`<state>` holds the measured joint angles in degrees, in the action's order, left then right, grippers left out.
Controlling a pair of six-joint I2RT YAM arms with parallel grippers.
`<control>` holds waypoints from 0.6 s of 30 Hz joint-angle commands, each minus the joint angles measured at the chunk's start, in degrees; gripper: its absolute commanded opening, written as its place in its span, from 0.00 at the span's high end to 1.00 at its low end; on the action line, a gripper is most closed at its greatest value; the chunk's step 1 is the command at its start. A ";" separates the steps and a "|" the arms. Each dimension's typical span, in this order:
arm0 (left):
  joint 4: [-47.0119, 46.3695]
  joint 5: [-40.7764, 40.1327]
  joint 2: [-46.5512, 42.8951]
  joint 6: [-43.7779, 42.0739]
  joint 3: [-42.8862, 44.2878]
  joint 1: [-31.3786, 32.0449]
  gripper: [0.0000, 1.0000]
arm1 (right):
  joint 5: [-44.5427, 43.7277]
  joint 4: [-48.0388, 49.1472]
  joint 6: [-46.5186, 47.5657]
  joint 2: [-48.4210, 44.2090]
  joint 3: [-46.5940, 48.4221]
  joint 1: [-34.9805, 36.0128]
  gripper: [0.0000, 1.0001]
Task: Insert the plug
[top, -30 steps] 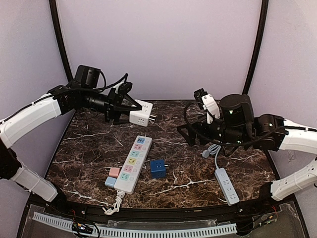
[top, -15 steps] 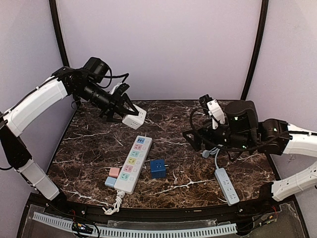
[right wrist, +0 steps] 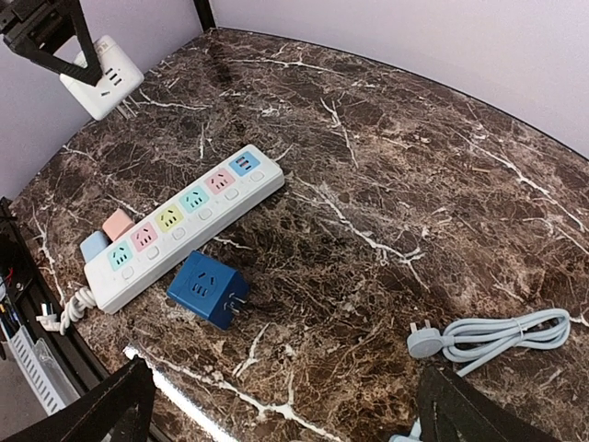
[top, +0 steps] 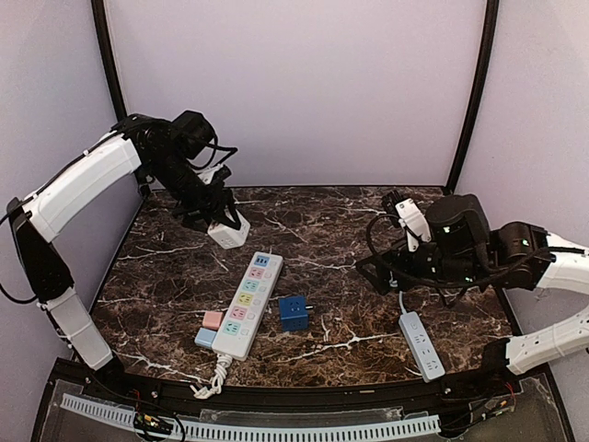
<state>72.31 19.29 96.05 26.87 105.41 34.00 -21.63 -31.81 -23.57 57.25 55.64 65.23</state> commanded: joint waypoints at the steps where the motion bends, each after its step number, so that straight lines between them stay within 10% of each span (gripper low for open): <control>1: 4.01 -7.64 2.02 -4.19 3.47 1.27 0.99 | 1.95 -3.83 -0.52 -1.88 1.80 -0.31 0.01; 18: 6.54 -12.23 18.45 -10.32 11.49 1.68 0.99 | -1.50 -6.40 -4.48 -0.77 0.34 -0.36 0.01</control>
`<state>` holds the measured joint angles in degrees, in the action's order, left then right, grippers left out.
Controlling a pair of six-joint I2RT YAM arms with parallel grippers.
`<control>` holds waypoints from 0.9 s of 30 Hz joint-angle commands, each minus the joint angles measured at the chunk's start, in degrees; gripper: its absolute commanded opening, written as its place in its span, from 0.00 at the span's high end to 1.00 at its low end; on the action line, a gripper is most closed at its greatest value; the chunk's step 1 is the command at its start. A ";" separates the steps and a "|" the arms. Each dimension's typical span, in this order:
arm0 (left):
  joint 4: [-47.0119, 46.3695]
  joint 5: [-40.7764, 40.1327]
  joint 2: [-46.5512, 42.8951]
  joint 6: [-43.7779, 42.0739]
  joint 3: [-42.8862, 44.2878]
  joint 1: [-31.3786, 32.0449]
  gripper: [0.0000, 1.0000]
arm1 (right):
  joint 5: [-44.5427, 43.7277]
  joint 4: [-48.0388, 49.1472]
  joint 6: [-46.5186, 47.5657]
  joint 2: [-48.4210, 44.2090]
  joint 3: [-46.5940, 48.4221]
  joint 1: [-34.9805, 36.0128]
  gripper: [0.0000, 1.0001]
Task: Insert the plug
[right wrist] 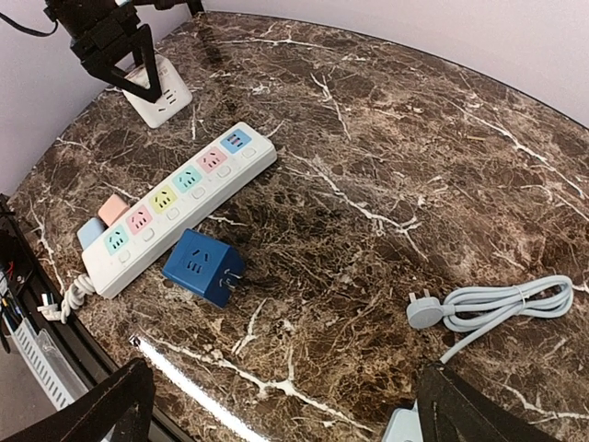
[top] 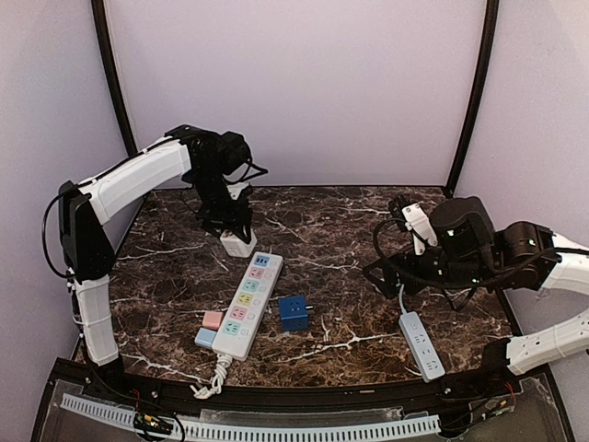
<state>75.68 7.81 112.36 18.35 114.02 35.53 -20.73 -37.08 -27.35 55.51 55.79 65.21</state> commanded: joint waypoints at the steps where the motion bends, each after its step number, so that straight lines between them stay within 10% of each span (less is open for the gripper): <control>1: 3.12 -0.50 3.41 -1.81 3.27 0.18 0.99 | -2.79 -1.58 -0.42 1.37 0.39 -0.35 0.01; 27: 0.08 1.86 12.32 -0.47 4.27 0.24 0.99 | -3.07 -5.83 -2.18 2.39 0.75 -0.37 0.01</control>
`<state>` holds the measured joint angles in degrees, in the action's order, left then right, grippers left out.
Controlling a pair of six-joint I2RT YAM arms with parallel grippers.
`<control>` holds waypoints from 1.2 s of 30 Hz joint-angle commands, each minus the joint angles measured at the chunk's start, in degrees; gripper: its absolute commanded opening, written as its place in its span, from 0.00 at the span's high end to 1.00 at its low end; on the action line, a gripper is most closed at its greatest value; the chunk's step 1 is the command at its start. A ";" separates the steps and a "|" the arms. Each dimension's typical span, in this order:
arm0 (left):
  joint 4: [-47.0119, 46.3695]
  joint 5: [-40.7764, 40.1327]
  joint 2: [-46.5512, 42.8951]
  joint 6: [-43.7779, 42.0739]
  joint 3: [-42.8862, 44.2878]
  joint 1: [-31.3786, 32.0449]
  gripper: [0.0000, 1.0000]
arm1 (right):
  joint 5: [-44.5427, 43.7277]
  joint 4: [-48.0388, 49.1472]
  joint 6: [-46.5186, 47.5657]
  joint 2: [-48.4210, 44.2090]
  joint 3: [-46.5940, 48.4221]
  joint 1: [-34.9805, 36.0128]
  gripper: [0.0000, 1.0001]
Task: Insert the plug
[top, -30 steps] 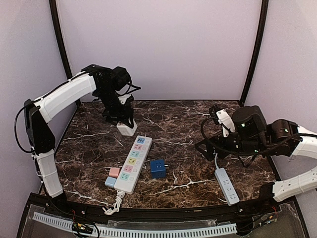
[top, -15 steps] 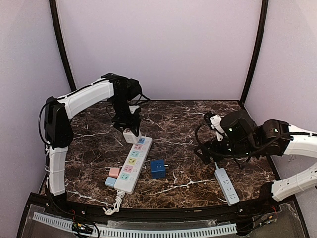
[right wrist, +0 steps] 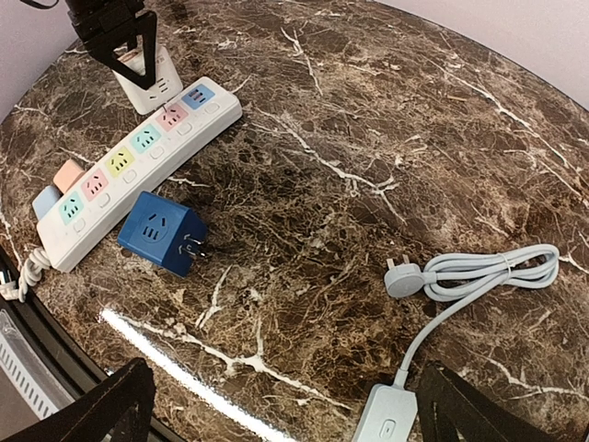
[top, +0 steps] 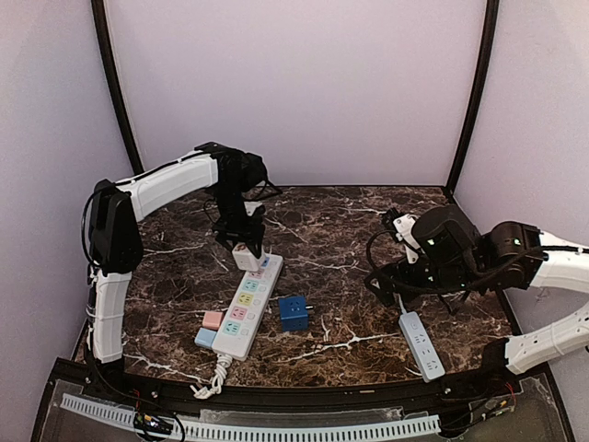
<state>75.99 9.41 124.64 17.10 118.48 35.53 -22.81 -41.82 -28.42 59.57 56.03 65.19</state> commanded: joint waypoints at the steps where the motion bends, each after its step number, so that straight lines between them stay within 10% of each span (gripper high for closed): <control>1: -0.31 0.22 0.06 0.84 -0.53 0.29 0.99 | -0.99 -1.14 -1.11 -1.76 0.41 -0.33 0.01; 36: -1.08 -1.90 2.54 1.95 -2.11 1.28 0.99 | -0.75 -1.86 -0.80 1.23 1.80 -0.35 0.01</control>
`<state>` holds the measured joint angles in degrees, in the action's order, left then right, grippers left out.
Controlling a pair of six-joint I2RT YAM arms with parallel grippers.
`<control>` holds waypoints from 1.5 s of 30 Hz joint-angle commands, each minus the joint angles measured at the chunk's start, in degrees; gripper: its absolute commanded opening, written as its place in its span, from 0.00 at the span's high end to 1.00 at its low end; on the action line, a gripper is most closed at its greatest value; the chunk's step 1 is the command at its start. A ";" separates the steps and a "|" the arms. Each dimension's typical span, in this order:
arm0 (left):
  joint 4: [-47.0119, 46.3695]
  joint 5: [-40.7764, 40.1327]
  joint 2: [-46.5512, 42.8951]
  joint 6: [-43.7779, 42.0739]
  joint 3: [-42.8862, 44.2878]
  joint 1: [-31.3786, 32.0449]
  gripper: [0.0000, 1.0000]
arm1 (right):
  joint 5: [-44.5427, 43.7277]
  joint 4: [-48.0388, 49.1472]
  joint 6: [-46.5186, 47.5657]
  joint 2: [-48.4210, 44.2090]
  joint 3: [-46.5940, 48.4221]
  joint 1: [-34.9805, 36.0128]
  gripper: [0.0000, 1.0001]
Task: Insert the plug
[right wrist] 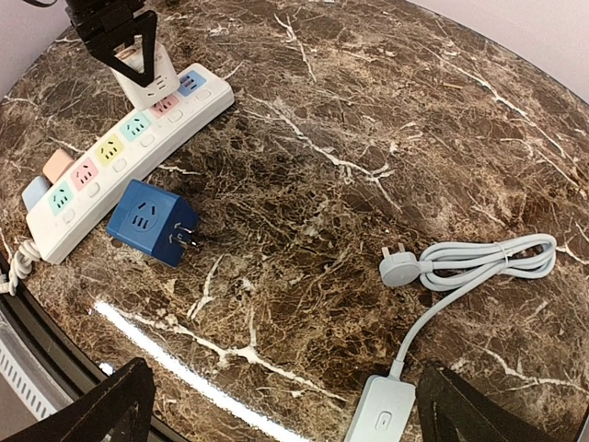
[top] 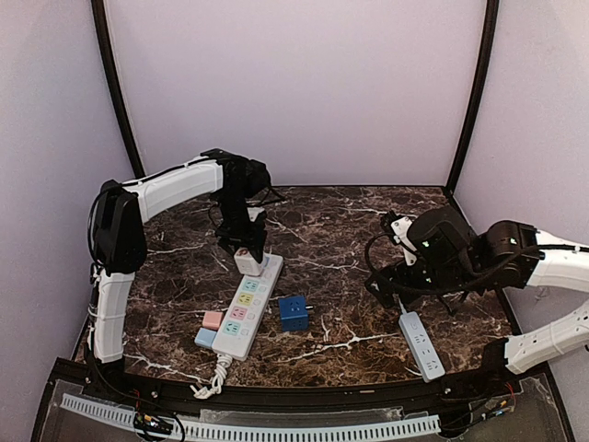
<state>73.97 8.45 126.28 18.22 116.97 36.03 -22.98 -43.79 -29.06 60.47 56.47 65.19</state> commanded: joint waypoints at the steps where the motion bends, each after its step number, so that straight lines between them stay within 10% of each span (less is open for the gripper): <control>1: 0.92 -0.96 0.90 0.98 -0.60 0.83 0.99 | -0.56 0.16 -0.20 0.38 1.32 -0.35 0.02; 45: 7.27 -11.23 5.82 10.12 5.56 2.71 0.99 | 0.26 0.45 -2.12 -0.17 -0.10 -0.33 0.01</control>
<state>78.19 2.81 129.34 26.52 122.43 38.54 -22.92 -43.77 -30.59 60.55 56.47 65.19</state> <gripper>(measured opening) 0.578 0.986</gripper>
